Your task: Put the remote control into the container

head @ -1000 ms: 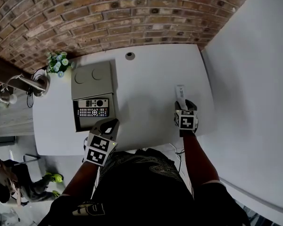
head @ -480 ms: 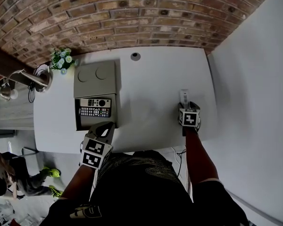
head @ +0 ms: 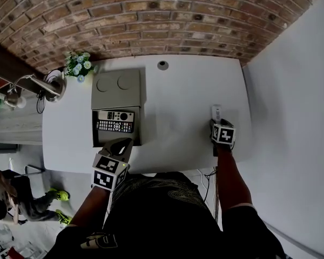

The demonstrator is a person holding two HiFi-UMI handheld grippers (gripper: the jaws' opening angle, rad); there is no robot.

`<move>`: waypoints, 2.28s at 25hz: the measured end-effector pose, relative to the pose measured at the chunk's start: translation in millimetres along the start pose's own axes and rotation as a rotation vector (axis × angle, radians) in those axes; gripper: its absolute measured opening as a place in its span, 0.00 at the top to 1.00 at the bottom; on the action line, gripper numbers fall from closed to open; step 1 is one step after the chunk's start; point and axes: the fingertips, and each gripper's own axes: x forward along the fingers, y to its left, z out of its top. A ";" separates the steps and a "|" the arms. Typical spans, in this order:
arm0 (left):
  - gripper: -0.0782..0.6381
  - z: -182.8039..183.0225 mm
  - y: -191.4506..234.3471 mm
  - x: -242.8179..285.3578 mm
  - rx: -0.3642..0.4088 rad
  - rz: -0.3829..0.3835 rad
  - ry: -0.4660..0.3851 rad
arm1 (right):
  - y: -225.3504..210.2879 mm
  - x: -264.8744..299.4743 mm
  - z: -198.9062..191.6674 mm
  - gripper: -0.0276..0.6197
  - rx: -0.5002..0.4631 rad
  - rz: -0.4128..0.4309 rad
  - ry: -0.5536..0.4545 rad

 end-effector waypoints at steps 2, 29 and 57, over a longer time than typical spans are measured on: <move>0.88 -0.4 5.1 -4.5 0.001 0.006 -0.007 | 5.0 -4.3 1.1 0.60 0.019 0.006 -0.017; 0.88 -74.6 129.0 -124.0 -0.155 0.159 -0.083 | 461.5 -94.9 -14.3 0.60 -1.150 0.702 0.001; 0.88 -117.8 207.9 -187.5 -0.133 0.071 -0.131 | 512.0 -81.0 -16.4 0.60 -1.220 0.427 0.095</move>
